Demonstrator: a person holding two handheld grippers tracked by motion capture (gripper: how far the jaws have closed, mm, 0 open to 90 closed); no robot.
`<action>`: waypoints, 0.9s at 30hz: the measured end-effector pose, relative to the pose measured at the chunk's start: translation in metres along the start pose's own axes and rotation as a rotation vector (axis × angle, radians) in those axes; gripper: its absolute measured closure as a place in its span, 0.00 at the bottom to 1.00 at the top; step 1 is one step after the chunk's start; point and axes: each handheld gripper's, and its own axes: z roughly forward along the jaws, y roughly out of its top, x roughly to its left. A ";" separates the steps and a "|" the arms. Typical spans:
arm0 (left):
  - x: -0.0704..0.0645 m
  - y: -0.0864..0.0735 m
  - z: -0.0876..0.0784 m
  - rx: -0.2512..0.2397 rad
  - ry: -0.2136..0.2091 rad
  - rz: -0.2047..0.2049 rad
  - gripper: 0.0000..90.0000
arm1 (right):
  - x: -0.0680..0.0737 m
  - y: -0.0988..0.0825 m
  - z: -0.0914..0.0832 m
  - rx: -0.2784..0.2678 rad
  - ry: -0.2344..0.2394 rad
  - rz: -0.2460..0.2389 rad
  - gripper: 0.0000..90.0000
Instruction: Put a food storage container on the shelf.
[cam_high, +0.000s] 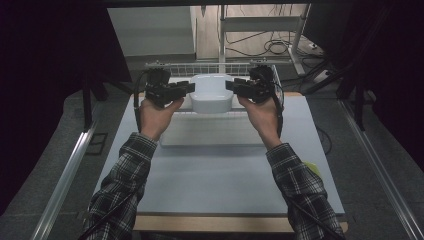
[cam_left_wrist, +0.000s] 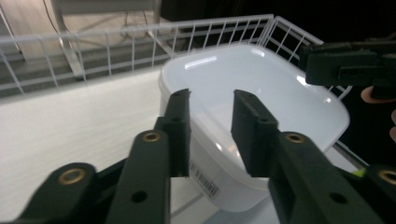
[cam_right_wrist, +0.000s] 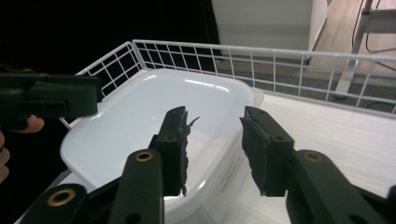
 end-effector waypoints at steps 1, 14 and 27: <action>-0.001 0.000 -0.004 -0.008 -0.014 0.000 0.78 | 0.000 0.001 -0.004 -0.008 0.004 -0.010 0.70; -0.020 -0.049 -0.024 0.003 -0.143 0.083 1.00 | 0.013 -0.034 -0.047 -0.012 0.153 -0.089 1.00; -0.014 -0.051 0.000 0.018 -0.143 0.054 1.00 | 0.014 -0.051 -0.014 0.053 0.139 -0.115 1.00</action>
